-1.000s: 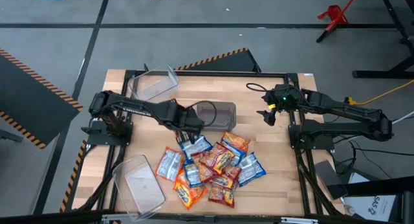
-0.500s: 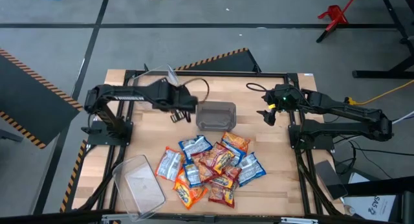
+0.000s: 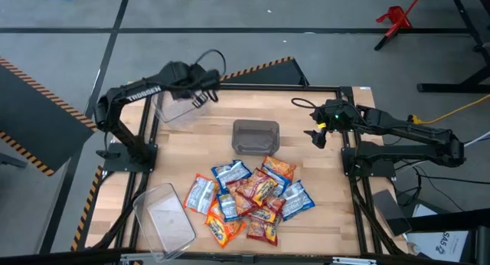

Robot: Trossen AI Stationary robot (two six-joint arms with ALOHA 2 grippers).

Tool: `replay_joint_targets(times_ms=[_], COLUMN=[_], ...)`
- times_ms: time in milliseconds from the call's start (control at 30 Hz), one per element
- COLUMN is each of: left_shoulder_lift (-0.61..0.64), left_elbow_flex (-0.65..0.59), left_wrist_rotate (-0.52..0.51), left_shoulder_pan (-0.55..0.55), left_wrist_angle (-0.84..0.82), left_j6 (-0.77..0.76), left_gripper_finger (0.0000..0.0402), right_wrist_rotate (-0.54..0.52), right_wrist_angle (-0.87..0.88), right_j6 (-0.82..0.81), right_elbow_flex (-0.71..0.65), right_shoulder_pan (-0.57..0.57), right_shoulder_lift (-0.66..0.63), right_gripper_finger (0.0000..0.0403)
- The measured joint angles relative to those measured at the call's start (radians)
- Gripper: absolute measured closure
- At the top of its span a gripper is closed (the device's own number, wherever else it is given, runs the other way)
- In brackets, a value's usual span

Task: Sort Maruchan noodles
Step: Put the orange noodle pack into the top transparent bin

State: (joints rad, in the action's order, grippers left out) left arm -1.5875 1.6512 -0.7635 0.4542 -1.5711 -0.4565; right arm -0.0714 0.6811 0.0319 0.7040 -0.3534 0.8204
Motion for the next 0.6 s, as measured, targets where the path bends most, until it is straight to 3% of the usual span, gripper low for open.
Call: replay_joint_targets(times_ms=[233, 600], left_shoulder_lift=[-0.003, -0.046], left_elbow_flex=[0.000, 0.000], left_wrist_rotate=[0.096, 0.185], left_shoulder_pan=[0.180, 0.258], left_wrist_angle=[0.001, 0.031], left_j6=[0.032, 0.048], left_gripper_finger=[0.0393, 0.0395], right_wrist_rotate=[0.000, 0.000], right_wrist_angle=[0.000, 0.000], right_j6=[0.000, 0.003], right_elbow_flex=[0.000, 0.000], right_shoulder_pan=[0.000, 0.000], right_shoulder_lift=[0.000, 0.000], right_gripper_finger=[0.0059, 0.0059])
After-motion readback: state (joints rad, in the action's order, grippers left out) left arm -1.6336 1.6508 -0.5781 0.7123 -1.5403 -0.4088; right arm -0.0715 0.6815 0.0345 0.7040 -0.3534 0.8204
